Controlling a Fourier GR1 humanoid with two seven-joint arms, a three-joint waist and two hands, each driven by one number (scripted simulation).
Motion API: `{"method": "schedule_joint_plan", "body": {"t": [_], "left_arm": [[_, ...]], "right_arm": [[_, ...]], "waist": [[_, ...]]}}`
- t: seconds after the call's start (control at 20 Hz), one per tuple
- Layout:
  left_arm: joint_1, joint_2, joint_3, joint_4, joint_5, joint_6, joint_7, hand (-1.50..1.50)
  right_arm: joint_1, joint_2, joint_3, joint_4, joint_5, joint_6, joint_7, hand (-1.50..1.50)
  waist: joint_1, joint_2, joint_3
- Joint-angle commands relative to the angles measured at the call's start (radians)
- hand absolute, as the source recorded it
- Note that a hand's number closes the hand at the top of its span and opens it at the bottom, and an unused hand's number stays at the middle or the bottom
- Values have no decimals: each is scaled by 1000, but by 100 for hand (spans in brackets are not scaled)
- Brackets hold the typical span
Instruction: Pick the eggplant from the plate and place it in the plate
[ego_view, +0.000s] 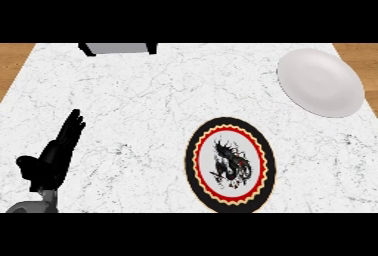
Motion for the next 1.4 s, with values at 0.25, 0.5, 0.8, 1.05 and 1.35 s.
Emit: {"method": "schedule_joint_plan", "body": {"t": [0.25,0.5,0.8,1.05,1.35], "left_arm": [[38,-17,-29,-60,-33,-16,12,0],[-22,12,21,19,-14,-64,-4,0],[-12,-23,7,-28,-59,-46,28,0],[24,-42,27,2,-59,-53,-17,0],[-73,-31,51,80,-59,-95,-22,0]], "right_arm": [[-23,-106,-190,198,-75,-55,-367,150],[-49,-102,-252,115,-119,-109,-378,150],[-184,-145,-239,184,-101,-19,-358,150],[-282,-91,-142,81,-39,-13,-205,150],[-447,-20,-70,220,20,16,-218,150]], "waist": [[46,1,-4],[39,1,-6],[50,2,-5],[50,2,-6],[60,7,-5]]}}
